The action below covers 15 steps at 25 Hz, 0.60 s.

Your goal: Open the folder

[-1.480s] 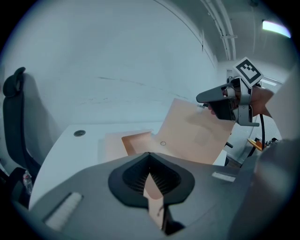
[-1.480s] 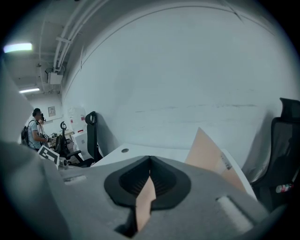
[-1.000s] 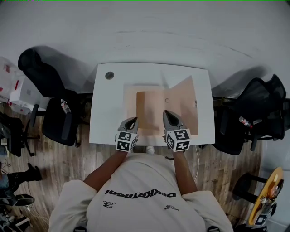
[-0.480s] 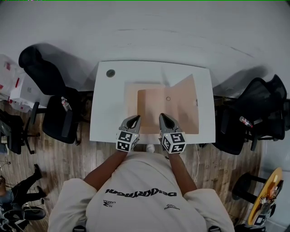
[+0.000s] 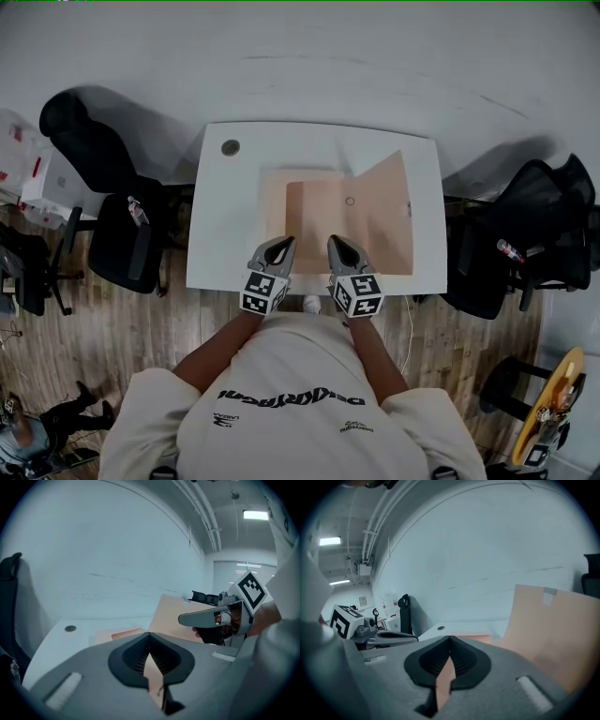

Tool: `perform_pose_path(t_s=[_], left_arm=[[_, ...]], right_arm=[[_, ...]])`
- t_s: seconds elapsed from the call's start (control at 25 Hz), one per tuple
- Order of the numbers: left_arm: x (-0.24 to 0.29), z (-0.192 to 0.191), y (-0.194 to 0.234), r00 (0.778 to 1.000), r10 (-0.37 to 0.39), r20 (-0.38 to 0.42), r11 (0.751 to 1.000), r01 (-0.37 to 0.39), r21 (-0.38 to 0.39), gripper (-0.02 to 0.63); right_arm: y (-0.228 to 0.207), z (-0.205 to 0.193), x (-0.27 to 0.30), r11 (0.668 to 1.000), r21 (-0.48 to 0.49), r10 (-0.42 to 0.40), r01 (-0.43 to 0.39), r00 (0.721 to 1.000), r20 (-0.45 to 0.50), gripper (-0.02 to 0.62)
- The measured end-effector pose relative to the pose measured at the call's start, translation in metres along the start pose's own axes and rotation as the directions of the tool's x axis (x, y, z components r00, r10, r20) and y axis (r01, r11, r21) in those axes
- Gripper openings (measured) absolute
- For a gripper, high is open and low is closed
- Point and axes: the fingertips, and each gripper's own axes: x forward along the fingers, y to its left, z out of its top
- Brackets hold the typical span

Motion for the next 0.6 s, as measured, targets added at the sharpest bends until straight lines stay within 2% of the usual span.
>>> perform_pose_path(t_s=[0.6], left_arm=[[-0.001,0.007,0.004,0.999,0.007,0.041,1.000,-0.007,0.000,-0.002]], right_arm=[[-0.010,-0.002,0.000,1.000,0.018,-0.011,0.011,1.000,-0.005,0.002]])
